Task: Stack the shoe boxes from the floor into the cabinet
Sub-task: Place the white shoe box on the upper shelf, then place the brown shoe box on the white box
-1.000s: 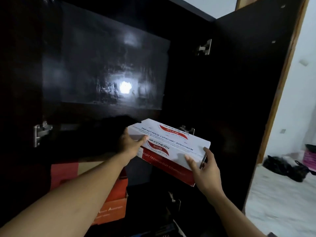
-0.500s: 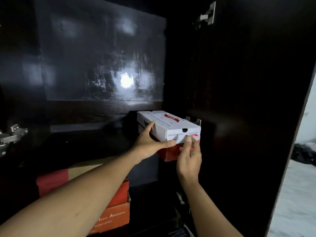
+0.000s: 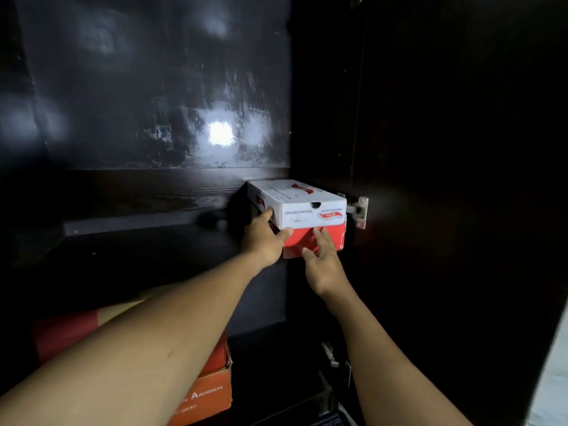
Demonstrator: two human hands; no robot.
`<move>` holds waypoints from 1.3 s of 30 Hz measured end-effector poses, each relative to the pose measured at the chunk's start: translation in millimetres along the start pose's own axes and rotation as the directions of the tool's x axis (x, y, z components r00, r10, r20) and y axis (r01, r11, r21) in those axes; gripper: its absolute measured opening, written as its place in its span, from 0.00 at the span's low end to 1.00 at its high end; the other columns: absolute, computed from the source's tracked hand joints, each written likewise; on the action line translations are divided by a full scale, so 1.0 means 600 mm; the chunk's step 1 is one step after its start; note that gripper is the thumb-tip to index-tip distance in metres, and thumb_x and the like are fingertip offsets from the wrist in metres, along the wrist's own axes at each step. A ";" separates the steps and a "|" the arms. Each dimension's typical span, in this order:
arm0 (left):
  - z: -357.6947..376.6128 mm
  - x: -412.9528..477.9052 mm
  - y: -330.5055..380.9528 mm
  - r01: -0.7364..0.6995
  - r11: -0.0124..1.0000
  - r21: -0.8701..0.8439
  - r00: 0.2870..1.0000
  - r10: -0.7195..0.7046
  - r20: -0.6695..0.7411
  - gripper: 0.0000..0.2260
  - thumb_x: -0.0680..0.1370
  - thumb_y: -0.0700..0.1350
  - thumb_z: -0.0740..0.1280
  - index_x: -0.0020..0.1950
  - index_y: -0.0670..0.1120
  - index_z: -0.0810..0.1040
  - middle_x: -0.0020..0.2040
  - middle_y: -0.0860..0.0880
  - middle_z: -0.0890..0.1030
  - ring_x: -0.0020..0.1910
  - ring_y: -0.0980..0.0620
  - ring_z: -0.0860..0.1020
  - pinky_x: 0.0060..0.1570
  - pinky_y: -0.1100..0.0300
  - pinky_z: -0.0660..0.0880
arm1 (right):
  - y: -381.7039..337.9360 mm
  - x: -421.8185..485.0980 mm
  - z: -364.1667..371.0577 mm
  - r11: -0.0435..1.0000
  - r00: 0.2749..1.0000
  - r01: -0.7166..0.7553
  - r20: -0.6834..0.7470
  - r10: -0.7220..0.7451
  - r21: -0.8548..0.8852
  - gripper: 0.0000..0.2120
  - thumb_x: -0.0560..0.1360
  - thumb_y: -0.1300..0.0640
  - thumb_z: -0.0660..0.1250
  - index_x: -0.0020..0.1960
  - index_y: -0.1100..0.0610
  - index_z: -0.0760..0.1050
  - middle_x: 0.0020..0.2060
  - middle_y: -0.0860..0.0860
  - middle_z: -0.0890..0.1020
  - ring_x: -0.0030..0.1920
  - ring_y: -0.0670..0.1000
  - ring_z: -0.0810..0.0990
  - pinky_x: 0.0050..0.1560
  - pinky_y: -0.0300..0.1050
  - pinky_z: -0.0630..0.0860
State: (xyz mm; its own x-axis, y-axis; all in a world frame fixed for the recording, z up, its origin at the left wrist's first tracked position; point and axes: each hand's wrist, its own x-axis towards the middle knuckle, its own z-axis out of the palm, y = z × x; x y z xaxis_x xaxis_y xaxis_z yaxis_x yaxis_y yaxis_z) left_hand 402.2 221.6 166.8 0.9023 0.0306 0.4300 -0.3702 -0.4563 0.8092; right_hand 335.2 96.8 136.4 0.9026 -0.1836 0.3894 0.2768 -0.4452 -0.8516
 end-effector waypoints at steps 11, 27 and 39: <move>-0.002 0.015 -0.014 -0.019 0.999 0.045 0.999 0.018 0.039 0.34 0.70 0.52 0.75 0.75 0.49 0.69 0.63 0.46 0.81 0.61 0.47 0.79 0.64 0.50 0.75 | 0.010 0.007 -0.007 0.998 0.994 -0.019 0.108 0.026 -0.068 0.32 0.81 0.59 0.60 0.81 0.55 0.49 0.80 0.51 0.51 0.78 0.49 0.56 0.68 0.35 0.50; -0.070 -0.294 -0.150 0.035 0.980 0.195 0.995 -0.053 0.088 0.22 0.73 0.52 0.73 0.65 0.49 0.76 0.55 0.48 0.83 0.52 0.47 0.81 0.54 0.52 0.78 | 0.088 -0.174 -0.029 0.908 0.964 -0.195 0.100 0.248 -0.370 0.30 0.80 0.53 0.64 0.78 0.59 0.58 0.73 0.61 0.65 0.71 0.60 0.69 0.70 0.49 0.68; -0.114 -0.660 -0.388 0.565 0.767 0.304 0.738 -0.634 0.229 0.38 0.67 0.61 0.77 0.72 0.49 0.71 0.62 0.51 0.78 0.61 0.48 0.77 0.56 0.55 0.76 | 0.305 -0.553 0.018 0.764 0.725 -0.395 0.338 0.600 -0.509 0.42 0.71 0.43 0.72 0.77 0.59 0.60 0.71 0.58 0.70 0.71 0.58 0.69 0.68 0.51 0.70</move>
State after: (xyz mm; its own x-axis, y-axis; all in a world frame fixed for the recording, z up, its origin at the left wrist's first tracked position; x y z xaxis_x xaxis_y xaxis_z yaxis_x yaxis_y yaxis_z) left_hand 115.8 376.5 -165.0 0.9516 0.1087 -0.2874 0.2930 -0.6030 0.7420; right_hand 89.9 85.9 -152.3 0.9318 -0.1039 -0.3477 -0.3132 -0.7141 -0.6261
